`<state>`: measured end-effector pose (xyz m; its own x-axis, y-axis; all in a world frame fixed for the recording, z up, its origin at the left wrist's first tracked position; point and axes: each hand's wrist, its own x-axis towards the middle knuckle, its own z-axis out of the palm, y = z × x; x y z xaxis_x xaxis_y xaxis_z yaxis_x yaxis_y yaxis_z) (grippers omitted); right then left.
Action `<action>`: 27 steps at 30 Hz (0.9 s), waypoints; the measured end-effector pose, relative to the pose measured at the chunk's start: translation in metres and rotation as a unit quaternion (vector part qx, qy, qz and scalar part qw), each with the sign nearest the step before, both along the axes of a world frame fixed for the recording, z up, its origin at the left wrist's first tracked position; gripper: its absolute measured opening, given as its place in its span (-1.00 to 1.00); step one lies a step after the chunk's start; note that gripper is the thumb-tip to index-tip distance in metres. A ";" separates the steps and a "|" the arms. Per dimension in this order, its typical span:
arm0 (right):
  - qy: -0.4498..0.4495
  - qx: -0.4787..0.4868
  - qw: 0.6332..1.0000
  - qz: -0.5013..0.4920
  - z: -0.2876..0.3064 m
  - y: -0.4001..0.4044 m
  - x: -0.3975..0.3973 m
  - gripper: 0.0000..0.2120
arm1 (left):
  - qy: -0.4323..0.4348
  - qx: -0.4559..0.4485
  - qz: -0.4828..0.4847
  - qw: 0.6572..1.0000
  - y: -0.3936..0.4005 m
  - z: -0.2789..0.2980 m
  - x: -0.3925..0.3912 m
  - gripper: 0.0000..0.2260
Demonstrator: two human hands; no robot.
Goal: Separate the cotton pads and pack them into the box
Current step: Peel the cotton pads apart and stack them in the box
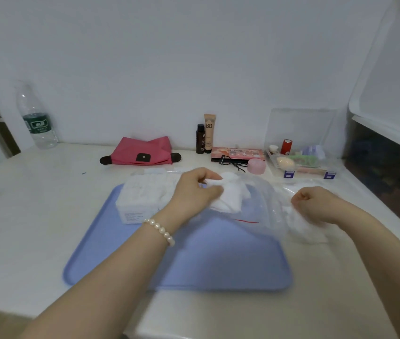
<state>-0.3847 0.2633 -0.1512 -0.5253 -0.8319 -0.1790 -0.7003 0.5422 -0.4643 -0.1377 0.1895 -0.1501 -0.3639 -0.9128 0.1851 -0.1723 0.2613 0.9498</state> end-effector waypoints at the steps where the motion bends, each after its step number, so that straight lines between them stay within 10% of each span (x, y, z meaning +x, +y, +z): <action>1: 0.028 -0.002 0.999 -0.014 0.003 -0.002 0.001 -0.83 | 0.020 0.035 0.001 0.999 0.000 0.002 0.007 -0.82; 5: 0.125 -0.232 0.965 -0.019 0.016 -0.012 0.031 -0.80 | 0.162 0.195 -0.022 0.967 0.000 0.008 0.030 -0.78; 8: -0.058 -0.421 0.902 0.078 0.034 -0.019 0.089 -0.88 | 0.218 0.235 -0.036 0.946 -0.001 0.010 0.042 -0.76; 14: -0.182 -0.343 0.894 0.226 0.029 -0.042 0.160 -0.81 | 0.285 0.252 -0.025 0.924 -0.006 0.010 0.061 -0.76; 27: -0.532 -0.291 0.789 0.097 0.023 -0.079 0.152 -0.74 | 0.256 0.183 -0.034 0.948 -0.051 0.013 0.065 -0.66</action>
<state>-0.2326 0.1847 -0.1278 -0.1882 -0.9821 0.0099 0.2103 -0.0501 -0.9763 -0.0725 0.1382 -0.1372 -0.3716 -0.9279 0.0287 0.3423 -0.1082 0.9334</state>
